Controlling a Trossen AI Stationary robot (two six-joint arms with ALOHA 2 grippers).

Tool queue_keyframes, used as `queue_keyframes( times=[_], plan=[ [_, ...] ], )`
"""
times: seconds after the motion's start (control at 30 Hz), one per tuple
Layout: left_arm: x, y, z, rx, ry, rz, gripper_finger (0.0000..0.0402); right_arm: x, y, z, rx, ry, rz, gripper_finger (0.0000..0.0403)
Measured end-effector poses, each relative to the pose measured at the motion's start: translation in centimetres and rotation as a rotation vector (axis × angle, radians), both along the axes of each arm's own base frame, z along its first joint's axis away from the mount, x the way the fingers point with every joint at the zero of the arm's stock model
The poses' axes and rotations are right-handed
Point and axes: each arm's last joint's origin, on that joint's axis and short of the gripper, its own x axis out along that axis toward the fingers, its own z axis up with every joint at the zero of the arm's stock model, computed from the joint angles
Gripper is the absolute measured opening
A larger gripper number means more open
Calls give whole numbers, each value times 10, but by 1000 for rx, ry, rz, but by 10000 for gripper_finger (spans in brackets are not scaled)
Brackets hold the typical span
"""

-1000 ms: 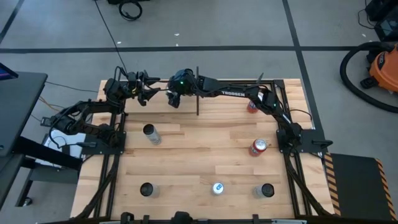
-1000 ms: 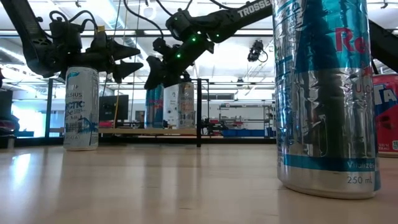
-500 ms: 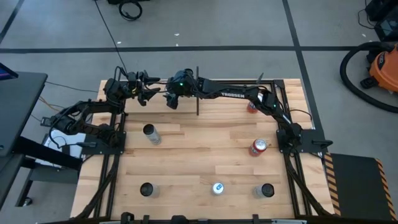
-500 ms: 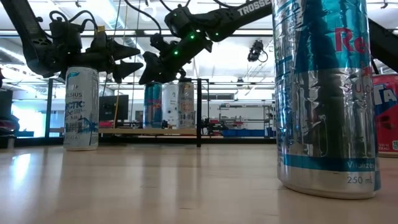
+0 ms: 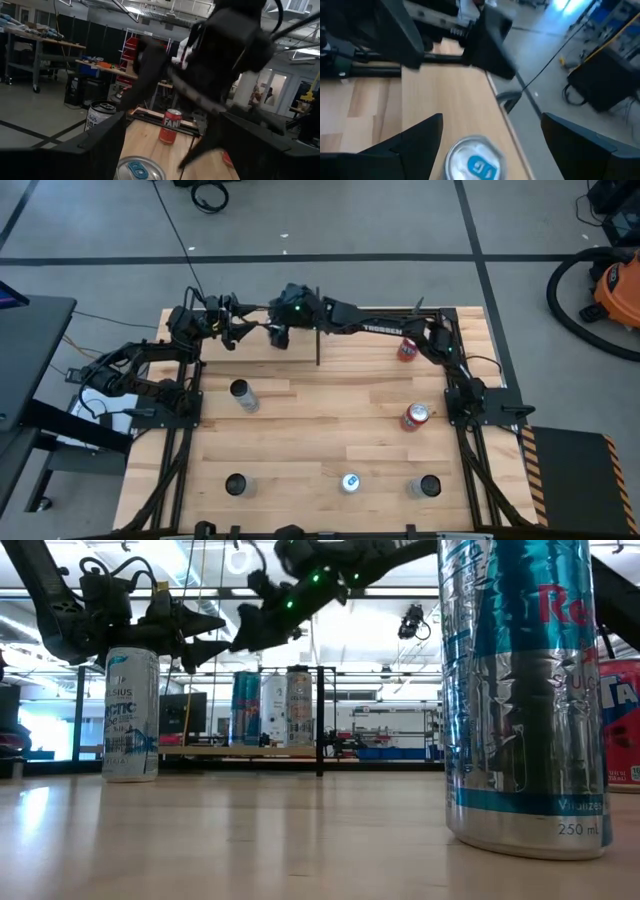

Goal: Place canned beverage on shelf
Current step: Put the top blue soda can on the shelf

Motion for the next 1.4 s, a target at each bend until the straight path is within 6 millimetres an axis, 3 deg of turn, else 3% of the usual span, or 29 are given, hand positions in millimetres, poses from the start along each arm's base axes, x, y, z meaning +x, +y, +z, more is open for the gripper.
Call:
queue_keyframes(
  times=[0.2, 0.43, 0.67, 0.87, 1.13, 1.4],
  plan=[
    [0, 0, 0, 0, 0, 0, 316, -13, -21, 6, 28, 14, 163, 346],
    [0, 0, 0, 0, 0, 0, 316, -30, -52, 4, 165, 33, 207, 336],
    [0, 0, 0, 1, 1, 0, 316, -29, -46, 3, 157, 48, 265, 334],
    [1, -2, -1, 5, 24, -72, 316, -20, -19, 8, 68, 76, 272, 334],
    [10, -1, 1, -38, 33, -99, 316, -37, 3, 53, -162, 86, 173, 334],
    [35, 28, 25, -264, 180, -128, 316, -77, 12, 117, -192, -44, 128, 334]
  ],
)
